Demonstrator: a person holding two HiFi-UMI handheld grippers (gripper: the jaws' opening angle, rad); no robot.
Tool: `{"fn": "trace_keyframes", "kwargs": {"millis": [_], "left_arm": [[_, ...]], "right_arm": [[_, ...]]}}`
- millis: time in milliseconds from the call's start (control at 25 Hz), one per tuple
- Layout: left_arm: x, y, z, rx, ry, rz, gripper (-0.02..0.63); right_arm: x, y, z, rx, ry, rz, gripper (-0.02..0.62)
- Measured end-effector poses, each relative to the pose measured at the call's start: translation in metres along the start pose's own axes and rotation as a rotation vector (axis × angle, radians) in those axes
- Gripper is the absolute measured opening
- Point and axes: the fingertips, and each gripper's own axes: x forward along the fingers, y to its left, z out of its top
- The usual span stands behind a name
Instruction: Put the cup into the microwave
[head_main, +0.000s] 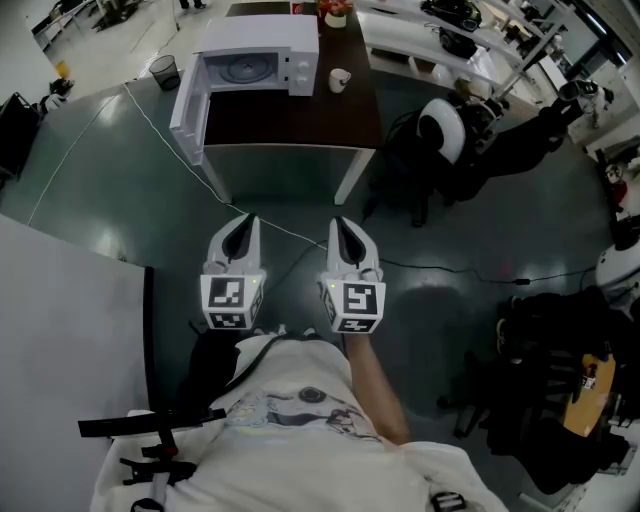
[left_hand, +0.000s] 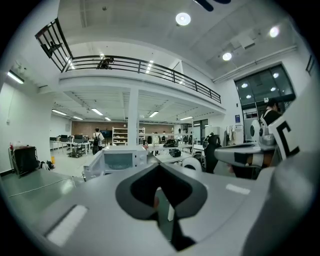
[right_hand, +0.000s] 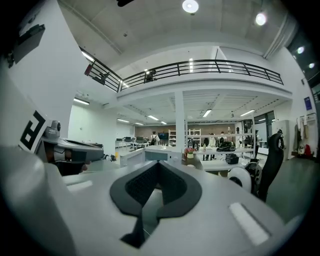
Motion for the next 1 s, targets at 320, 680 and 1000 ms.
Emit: {"fn": "trace_keyframes", "kwargs": {"millis": [320,680,1000], "left_arm": [[0.01,-0.016,0.003,-0.005,-0.016,-0.005,0.0],[0.037,-0.04,-0.004,-0.033,-0.009,-0.001,0.0],[0.018,-0.067,-0.013,-0.054,0.034,0.02,-0.002]], "right_arm": [[0.003,-0.001,0.004,-0.007,-0.016,0.034,0.0],[0.011,-0.021,-0.004,-0.017,-0.017,0.07,0.0],[-0.025,-0.035,-0.003,0.004,-0.008,0.099,0.0]]}}
